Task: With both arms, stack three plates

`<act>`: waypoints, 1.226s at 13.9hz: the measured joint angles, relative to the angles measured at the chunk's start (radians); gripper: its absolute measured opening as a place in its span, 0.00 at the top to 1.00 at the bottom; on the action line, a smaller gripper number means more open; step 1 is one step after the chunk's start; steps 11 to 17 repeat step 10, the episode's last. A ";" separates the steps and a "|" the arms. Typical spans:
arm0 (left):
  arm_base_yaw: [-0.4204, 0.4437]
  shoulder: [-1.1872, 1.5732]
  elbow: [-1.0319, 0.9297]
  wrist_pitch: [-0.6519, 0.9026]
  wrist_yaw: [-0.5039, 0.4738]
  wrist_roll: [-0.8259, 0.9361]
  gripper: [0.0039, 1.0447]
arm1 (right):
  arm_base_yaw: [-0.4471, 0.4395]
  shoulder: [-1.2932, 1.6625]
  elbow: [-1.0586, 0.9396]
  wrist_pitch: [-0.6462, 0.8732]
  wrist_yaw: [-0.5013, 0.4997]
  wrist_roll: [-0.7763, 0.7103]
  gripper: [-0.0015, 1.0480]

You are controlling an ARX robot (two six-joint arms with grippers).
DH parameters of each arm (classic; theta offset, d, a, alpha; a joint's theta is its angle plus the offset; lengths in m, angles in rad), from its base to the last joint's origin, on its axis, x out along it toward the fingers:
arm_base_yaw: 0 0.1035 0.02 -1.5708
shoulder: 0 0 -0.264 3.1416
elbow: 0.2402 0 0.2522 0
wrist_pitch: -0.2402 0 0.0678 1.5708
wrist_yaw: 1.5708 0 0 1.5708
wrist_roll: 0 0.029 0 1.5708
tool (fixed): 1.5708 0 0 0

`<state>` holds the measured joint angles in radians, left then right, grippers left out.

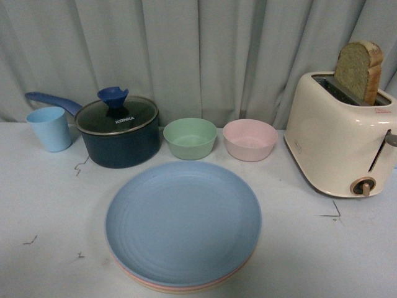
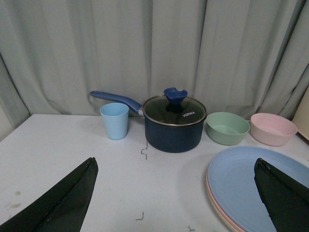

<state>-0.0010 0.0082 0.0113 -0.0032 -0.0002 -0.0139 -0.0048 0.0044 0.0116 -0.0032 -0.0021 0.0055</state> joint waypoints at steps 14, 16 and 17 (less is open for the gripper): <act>0.000 0.000 0.000 0.000 0.000 0.000 0.06 | 0.000 0.000 0.000 0.000 0.000 0.000 0.06; 0.000 0.000 0.000 0.000 0.000 0.000 0.06 | 0.000 0.000 0.000 0.000 0.000 0.000 0.06; 0.000 0.000 0.000 0.000 0.000 0.000 0.06 | 0.000 0.000 0.000 0.000 0.000 0.000 0.06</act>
